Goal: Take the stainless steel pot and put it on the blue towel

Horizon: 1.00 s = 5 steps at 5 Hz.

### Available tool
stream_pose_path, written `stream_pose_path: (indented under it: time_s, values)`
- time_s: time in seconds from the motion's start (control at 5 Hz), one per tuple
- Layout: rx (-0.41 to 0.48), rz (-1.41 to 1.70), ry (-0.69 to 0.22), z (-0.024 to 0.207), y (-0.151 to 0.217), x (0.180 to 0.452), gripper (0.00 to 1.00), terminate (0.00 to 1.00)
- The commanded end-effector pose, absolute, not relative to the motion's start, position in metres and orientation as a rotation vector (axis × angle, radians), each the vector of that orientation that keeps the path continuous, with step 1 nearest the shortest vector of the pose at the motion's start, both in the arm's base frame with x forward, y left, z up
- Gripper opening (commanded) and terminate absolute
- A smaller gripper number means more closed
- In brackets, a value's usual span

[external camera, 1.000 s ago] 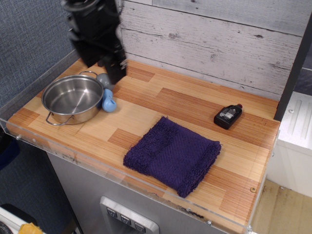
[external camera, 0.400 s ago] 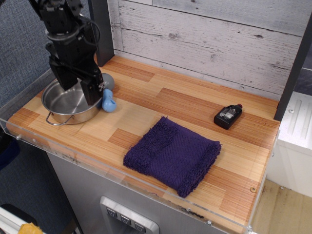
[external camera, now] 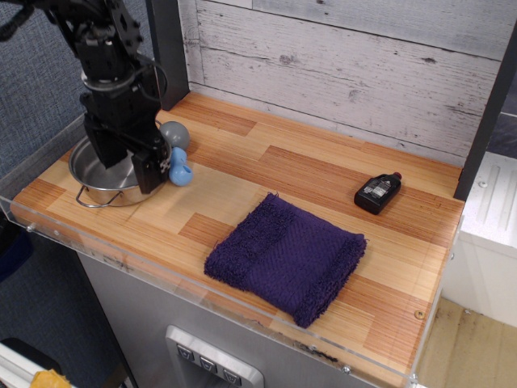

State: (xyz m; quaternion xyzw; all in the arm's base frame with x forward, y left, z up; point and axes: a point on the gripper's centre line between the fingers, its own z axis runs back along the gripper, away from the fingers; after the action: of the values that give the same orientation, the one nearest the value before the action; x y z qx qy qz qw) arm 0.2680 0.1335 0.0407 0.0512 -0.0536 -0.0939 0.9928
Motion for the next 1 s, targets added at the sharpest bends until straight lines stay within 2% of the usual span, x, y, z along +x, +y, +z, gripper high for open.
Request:
stream_pose_path:
  time_s: [0.0,0.2,0.8]
  values:
    - [0.107,-0.203,-0.112,0.038,0.126,0.281,1.0,0.0]
    - [0.111,-0.208,-0.13,0.036,0.114,0.285,0.0,0.0]
    - [0.11,-0.212,-0.141,0.036,0.104,0.284,0.0,0.0]
